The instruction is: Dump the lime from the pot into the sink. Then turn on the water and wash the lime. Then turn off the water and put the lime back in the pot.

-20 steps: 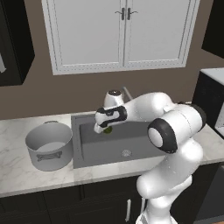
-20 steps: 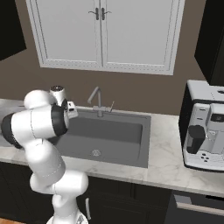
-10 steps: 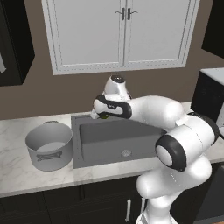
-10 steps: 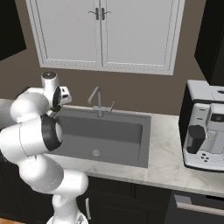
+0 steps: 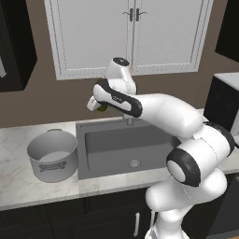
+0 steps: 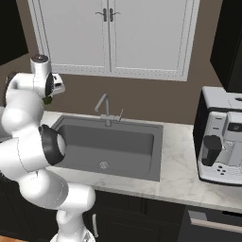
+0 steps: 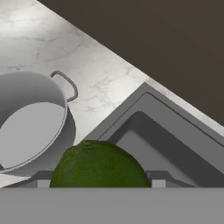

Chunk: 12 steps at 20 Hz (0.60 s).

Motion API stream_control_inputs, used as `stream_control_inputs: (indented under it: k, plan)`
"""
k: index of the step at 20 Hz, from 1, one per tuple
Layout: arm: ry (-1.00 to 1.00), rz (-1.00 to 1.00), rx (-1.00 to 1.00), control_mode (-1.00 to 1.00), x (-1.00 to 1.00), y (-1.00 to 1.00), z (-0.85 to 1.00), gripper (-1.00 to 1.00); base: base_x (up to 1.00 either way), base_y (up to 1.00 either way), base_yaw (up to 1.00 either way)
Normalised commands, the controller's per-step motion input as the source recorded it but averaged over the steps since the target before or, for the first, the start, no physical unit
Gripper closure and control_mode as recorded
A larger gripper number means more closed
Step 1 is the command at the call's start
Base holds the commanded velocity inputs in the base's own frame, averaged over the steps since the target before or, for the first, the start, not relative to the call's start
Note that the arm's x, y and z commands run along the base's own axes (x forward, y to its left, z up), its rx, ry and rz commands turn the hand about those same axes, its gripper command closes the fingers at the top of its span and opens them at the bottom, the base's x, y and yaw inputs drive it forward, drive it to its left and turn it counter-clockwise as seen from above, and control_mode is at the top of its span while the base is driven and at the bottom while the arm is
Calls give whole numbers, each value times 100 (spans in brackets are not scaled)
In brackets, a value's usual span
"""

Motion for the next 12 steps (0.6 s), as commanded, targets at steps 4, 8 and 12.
stream_control_inputs:
  k: [4, 8, 12]
  plan:
    - [2, 16, 0, -100, -33, 80, 54, 100, 0, 0, 0]
    - [1, 15, -1, -100, -49, 87, 15, 100, 0, 0, 0]
    - [0, 12, -6, -100, -58, 73, 0, 100, 0, 0, 0]
